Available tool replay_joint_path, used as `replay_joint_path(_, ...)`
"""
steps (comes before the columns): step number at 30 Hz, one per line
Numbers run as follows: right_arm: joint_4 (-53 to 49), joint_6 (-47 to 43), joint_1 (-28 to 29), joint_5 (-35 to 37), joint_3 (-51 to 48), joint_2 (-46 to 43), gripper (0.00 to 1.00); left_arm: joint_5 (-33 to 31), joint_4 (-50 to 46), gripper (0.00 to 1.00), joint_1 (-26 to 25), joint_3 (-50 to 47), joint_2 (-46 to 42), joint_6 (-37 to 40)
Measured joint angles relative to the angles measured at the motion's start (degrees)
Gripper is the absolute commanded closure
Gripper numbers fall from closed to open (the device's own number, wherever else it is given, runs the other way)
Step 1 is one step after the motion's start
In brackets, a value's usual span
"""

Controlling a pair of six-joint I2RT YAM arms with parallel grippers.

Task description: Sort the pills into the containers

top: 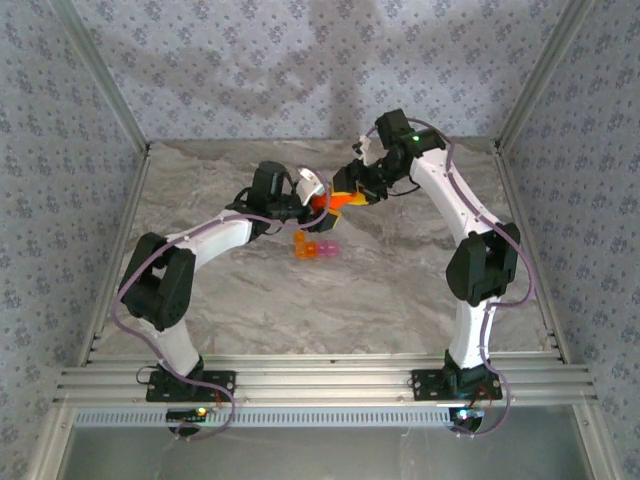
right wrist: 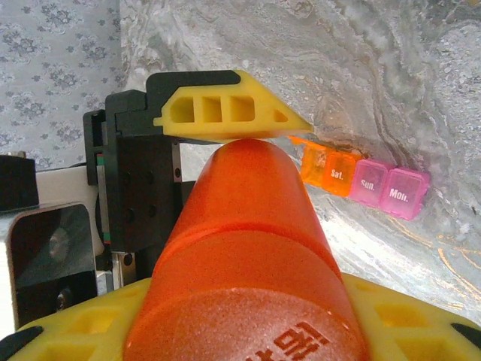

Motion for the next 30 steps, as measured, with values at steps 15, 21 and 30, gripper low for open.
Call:
replay_joint_path(15, 2.0, 0.0, -0.7, -0.8, -2.3, -1.1, 0.65, -0.3, 0.0, 0.39, -0.2, 0.0, 0.0, -0.7)
replay_joint_path(21, 3.7, 0.0, -0.8, -0.6, -3.6, -1.6, 0.62, -0.3, -0.8, 0.43, -0.3, 0.1, 0.0, -2.2)
replay_joint_path(30, 8.3, 1.5, -1.7, -0.1, -5.0, -2.8, 0.55, -0.4, -6.6, 0.57, -0.5, 4.5, 0.9, -7.1)
